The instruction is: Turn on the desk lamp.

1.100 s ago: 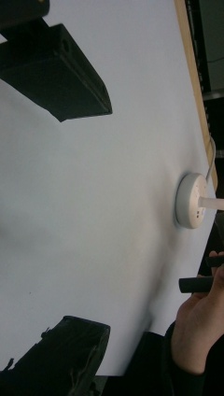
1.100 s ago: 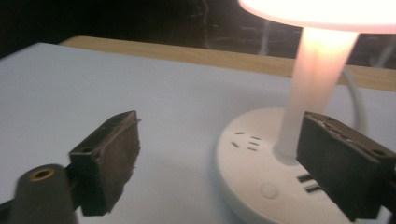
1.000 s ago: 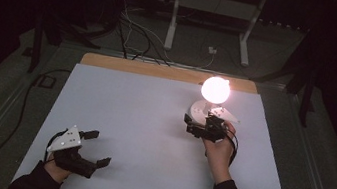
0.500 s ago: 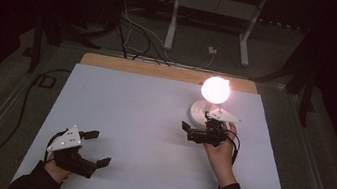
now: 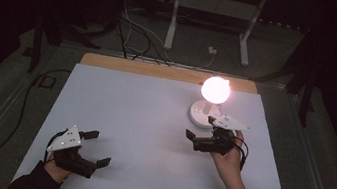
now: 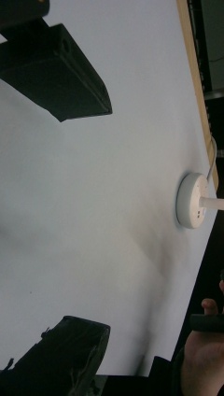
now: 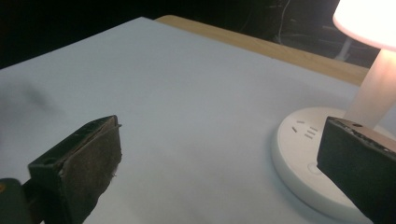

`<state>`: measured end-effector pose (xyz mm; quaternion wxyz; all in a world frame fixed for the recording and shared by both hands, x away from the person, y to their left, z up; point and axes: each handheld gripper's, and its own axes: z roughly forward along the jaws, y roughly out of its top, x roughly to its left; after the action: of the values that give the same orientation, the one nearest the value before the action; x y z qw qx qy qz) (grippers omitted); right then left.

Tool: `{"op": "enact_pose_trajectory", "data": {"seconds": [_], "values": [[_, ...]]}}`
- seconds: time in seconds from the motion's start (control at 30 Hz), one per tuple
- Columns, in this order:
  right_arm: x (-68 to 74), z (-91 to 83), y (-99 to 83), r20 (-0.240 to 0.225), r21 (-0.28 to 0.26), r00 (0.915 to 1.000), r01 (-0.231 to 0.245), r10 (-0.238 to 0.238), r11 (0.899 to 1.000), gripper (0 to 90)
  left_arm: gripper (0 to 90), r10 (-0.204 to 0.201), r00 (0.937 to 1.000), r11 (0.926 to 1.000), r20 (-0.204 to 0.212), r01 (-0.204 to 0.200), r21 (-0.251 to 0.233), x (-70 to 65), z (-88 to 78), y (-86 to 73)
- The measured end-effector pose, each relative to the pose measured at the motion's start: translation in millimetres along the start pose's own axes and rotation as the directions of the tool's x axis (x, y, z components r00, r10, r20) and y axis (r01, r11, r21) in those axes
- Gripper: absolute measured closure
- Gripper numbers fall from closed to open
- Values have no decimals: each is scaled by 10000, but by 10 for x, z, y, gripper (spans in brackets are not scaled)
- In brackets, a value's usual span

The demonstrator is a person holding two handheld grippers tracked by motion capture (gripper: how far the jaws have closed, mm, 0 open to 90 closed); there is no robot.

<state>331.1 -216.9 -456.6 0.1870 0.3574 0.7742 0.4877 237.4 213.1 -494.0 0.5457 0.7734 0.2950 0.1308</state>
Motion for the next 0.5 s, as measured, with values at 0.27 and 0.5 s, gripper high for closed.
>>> {"op": "enact_pose_trajectory", "data": {"seconds": [0.27, 0.5], "values": [[-22, -108, -121, -257, 244, 9996, -107, 113, 9996, 0, 2, 24, 10000, 10000, 39, -25, 48, -3, 1, -1], [-12, -241, -276, -893, 359, 9956, -241, 272, 9991, 0, 2, 48, 10000, 10000, 27, -48, 49, -6, -1, -1]]}}
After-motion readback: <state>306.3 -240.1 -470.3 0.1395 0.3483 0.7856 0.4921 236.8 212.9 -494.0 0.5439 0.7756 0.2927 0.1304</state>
